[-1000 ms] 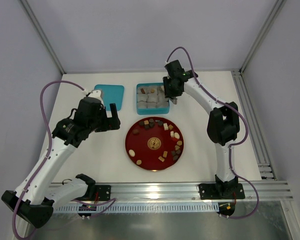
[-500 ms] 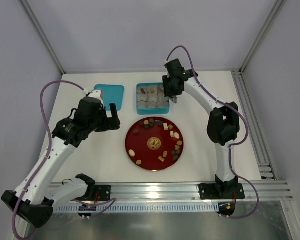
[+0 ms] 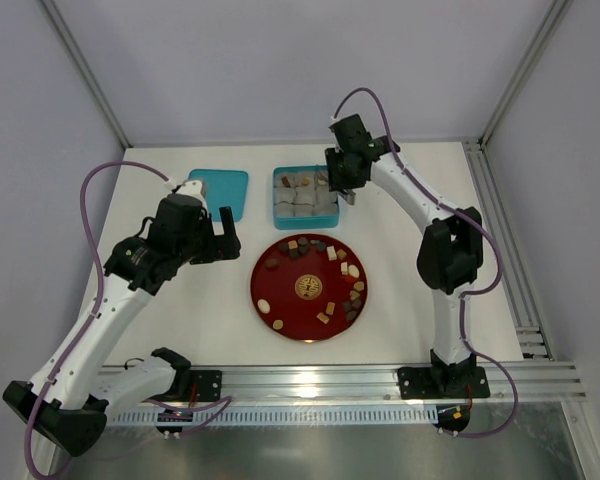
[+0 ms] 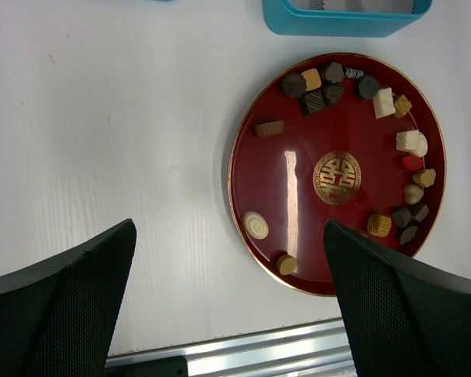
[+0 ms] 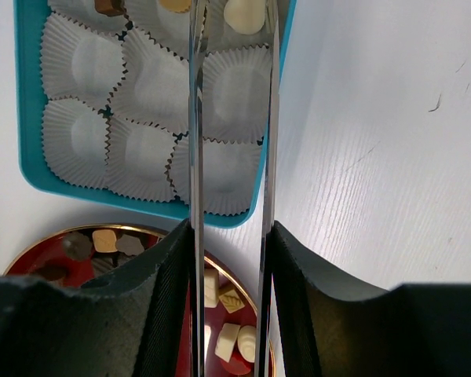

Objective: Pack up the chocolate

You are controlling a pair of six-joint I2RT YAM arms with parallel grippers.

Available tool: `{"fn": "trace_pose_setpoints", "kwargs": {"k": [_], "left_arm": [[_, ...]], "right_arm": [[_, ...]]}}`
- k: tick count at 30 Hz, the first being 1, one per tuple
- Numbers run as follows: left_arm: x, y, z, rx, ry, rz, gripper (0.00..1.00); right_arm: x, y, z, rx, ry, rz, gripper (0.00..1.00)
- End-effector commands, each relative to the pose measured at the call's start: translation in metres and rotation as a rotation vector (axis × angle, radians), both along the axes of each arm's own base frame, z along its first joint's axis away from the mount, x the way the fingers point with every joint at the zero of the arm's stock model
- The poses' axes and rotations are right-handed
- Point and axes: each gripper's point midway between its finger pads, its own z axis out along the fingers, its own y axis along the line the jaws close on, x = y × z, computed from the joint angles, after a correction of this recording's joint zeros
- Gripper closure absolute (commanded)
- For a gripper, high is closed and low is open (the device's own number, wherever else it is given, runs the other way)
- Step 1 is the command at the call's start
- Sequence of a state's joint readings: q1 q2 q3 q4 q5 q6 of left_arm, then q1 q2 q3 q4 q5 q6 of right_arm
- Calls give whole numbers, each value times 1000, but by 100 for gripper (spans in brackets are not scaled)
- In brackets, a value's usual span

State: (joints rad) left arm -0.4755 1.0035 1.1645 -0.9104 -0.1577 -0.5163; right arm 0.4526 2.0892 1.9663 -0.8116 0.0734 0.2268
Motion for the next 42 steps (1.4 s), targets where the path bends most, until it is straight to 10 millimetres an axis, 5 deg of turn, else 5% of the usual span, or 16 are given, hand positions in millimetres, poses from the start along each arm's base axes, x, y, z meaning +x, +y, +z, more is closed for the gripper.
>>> {"fn": "trace_pose_setpoints", "kwargs": {"k": [1, 10, 23, 32, 42], "left_arm": [[3, 2, 13, -12, -43, 11, 0], [4, 1, 12, -16, -39, 10, 0], [5, -2, 11, -24, -36, 9, 0], [4, -2, 6, -22, -24, 9, 0], [1, 0, 2, -21, -13, 10, 0]], "right_arm": [[-10, 3, 77, 63, -145, 7, 55], [-62, 9, 85, 65, -147, 45, 55], [-202, 16, 62, 59, -49, 169, 56], [-294, -14, 46, 47, 106, 168, 56], [-355, -41, 18, 63, 273, 122, 56]]}}
